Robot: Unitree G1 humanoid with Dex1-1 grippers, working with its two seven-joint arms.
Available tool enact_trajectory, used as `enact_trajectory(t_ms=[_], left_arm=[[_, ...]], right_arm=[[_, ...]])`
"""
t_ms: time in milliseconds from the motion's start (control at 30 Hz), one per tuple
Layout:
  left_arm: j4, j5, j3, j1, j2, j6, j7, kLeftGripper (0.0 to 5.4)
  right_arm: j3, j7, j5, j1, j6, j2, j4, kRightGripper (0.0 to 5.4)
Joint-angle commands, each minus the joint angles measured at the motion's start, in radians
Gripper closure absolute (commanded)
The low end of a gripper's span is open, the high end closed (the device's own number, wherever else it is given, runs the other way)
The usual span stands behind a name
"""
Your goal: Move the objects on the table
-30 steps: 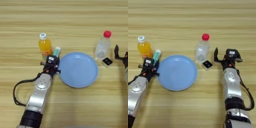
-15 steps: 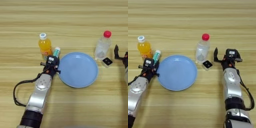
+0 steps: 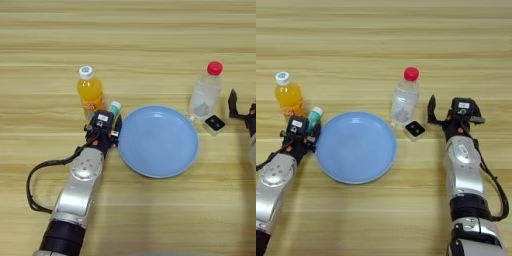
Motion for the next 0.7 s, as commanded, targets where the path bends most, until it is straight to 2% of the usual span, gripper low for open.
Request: enact_trajectory(t_ms=[33,333,700], left_arm=[[0.008,0.007,-0.001,-0.011,0.004,-0.004,0.004,2.22],[0.0,0.003,0.0,-0.009,0.005,-0.007,0.0,1.46],[-0.155,0.001,-0.026,0.035,-0.001,0.045,-0.017,0.25]], right_arm=[[-0.001,-0.002,-0.004,-0.022,-0.001,-0.01,0.011,0.0],[0.001,-0.003,-0.007,-0.023,-0.002,-0.01,0.014,0.0],[0.0,-0.003,-0.008,-0.031,-0.009,-0.012,0.03,0.0]])
